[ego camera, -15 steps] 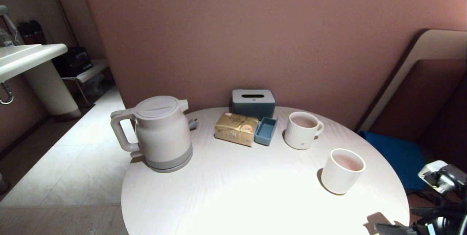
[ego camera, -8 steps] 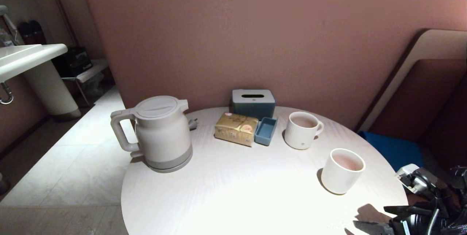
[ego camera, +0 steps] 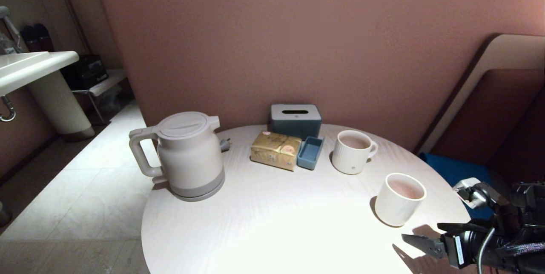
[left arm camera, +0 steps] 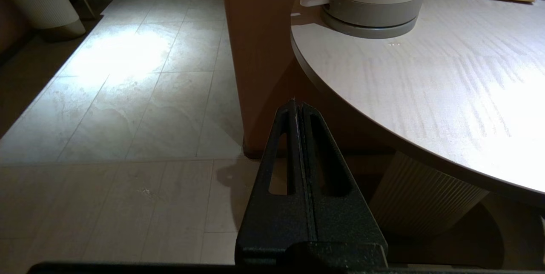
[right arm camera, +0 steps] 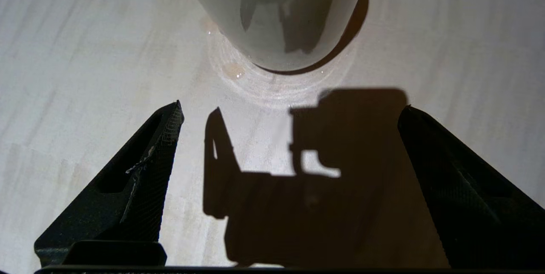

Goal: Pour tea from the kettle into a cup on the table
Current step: Pick up the cup

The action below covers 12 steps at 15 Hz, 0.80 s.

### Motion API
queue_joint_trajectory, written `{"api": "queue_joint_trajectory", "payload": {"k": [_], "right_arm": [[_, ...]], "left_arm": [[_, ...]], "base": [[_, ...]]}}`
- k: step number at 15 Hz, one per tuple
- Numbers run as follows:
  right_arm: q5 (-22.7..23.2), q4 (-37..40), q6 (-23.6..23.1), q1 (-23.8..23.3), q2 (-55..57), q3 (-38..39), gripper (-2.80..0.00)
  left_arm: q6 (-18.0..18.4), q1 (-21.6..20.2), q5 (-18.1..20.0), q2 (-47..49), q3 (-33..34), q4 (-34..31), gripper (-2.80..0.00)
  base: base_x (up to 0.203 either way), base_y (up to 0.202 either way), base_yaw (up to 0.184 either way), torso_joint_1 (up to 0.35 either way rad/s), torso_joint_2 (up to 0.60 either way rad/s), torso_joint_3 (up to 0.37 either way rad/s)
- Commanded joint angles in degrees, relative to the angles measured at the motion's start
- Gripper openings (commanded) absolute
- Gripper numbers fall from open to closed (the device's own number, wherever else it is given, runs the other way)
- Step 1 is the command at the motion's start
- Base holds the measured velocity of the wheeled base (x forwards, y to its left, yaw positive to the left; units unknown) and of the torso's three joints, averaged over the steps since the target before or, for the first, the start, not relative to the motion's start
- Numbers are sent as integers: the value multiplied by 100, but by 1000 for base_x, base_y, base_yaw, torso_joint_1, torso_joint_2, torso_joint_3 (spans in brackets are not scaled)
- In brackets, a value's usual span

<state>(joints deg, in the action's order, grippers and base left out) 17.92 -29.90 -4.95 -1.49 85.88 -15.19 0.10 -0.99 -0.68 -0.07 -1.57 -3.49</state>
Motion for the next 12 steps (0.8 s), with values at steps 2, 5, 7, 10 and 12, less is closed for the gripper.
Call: {"api": "queue_joint_trajectory", "payload": {"k": [2,5,7,10,12], "right_arm": [[147,-302,-6,-1,331,15,0],[282,-754,-6,1,808,-24,0],[319,-1334,-6,6,1251,-32,0],[335,-2166,142,8,1663,-46,0],[337,-2407,175,8,1934,-162,0]], "left_arm": [[-1,-7,-2,7,-1,-2,-280],[-1,-7,-2,7,-1,-2,-280],[-1,-7,-2,7,-1,-2,-280],[-1,-7,-2,7,-1,-2,-280],[-1,1,-2,7,-1,-2,-280]], "base": [[0,0,0,0,0,0],[0,0,0,0,0,0],[0,0,0,0,0,0],[0,0,0,0,0,0],[0,0,0,0,0,0]]}}
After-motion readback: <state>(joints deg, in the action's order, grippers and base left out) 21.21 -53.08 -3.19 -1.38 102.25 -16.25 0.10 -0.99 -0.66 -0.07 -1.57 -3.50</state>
